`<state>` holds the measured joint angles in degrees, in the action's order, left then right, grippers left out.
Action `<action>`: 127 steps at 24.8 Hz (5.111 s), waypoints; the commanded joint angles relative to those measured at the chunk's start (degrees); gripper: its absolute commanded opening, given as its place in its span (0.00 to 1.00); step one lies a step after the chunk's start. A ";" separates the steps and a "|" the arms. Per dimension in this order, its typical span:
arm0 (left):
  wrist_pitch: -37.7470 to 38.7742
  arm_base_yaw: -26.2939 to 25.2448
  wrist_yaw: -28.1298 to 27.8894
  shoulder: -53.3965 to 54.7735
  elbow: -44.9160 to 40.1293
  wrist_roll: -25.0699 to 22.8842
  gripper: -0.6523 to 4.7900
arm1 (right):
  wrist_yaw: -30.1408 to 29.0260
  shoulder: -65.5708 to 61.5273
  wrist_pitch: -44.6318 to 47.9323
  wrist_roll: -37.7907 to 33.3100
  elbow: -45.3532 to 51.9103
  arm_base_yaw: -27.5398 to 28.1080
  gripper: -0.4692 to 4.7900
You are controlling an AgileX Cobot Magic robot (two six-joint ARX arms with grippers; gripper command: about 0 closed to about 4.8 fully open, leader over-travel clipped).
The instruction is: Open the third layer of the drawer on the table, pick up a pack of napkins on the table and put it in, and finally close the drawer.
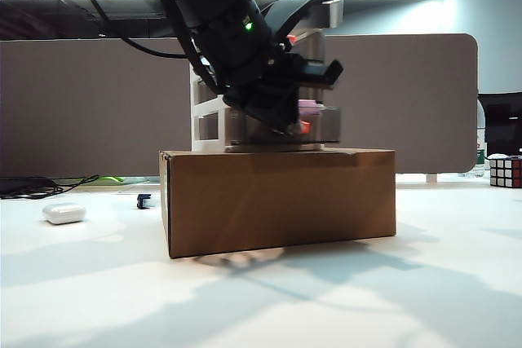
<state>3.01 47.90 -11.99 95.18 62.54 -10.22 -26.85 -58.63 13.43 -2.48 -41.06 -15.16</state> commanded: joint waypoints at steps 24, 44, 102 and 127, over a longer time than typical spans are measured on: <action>5.42 4.96 1.44 -15.82 -10.34 2.08 0.11 | 0.39 8.22 -11.69 3.43 -0.26 -0.02 0.08; 6.40 5.20 -10.29 -83.21 -45.62 15.19 0.11 | 11.76 50.71 -22.71 2.54 22.05 -0.04 0.08; -5.11 -52.96 23.98 -95.06 -62.12 9.84 0.11 | 21.20 58.66 -11.76 8.26 41.03 11.17 0.08; -1.95 -52.98 28.55 -95.06 -62.12 12.76 0.11 | 21.16 58.66 -11.52 8.28 41.03 11.17 0.08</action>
<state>1.32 -4.99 16.32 0.10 0.08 2.44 -5.63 -0.10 0.78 5.85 -0.40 -4.03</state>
